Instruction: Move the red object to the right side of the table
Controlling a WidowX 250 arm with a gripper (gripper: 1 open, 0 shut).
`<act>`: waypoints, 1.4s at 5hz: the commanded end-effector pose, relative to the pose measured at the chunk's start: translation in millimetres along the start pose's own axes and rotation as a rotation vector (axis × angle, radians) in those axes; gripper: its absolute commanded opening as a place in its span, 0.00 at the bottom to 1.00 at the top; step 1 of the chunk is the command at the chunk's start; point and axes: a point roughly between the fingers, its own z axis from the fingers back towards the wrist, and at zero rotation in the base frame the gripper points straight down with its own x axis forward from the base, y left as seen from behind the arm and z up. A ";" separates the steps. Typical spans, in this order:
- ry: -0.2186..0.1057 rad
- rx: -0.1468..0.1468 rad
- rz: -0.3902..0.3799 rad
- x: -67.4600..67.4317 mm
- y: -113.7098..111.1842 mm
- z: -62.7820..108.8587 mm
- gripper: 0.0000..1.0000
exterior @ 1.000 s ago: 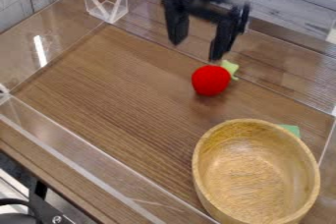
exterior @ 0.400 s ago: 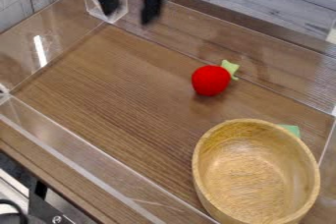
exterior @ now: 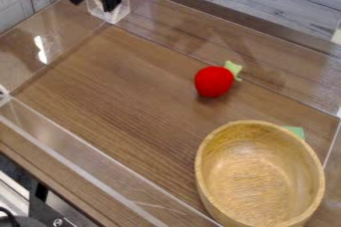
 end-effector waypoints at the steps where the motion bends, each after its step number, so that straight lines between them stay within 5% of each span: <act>1: -0.081 0.021 -0.048 11.6 -2.1 12.0 1.00; 2: -0.093 0.018 -0.093 15.8 -7.6 6.6 1.00; 4: -0.118 0.016 -0.099 33.3 15.7 -31.0 1.00; 7: -0.204 0.029 -0.013 30.6 32.8 24.5 1.00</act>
